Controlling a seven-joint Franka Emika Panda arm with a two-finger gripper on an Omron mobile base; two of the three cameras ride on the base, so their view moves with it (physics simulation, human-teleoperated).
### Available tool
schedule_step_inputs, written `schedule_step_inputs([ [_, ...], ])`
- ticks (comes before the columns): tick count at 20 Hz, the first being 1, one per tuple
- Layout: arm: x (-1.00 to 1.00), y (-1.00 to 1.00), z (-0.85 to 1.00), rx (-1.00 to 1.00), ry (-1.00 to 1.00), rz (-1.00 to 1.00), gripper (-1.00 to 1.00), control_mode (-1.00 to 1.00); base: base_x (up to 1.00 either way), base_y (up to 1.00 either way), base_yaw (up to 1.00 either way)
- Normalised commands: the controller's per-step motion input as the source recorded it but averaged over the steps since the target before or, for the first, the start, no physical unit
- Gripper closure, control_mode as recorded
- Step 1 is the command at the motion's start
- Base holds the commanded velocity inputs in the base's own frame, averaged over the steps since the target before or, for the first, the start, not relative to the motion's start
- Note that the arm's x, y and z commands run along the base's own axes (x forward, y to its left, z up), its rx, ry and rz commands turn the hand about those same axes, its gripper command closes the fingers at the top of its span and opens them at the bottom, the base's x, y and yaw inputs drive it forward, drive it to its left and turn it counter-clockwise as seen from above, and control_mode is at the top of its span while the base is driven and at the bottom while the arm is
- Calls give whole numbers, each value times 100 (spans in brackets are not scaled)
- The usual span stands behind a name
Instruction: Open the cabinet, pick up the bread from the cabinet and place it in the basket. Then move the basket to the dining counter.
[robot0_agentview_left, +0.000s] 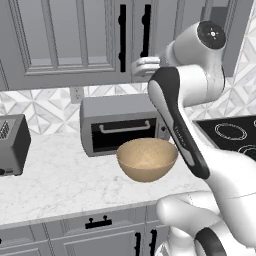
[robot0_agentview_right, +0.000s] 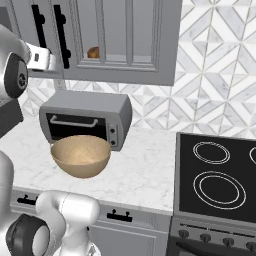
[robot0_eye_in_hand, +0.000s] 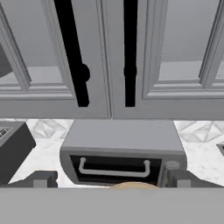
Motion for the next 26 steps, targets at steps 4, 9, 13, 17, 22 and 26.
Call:
schedule_step_inputs([
  [4, 3, -14, 52, -9, -4, 0, -100, -100, 0, 0, 0],
  [9, 30, -8, 18, -7, -2, 0, -100, -100, 0, 0, 0],
  [13, 44, -3, 1, -1, 0, -1, -100, -100, 0, 0, 0],
  [17, 47, -12, 0, -1, -7, -6, -100, -100, 0, 0, 0],
  [22, 39, -1, 0, 0, -8, -12, -100, -100, 0, 0, 0],
  [26, 38, 0, 0, 0, -3, -8, -100, -100, 0, 0, 0],
])
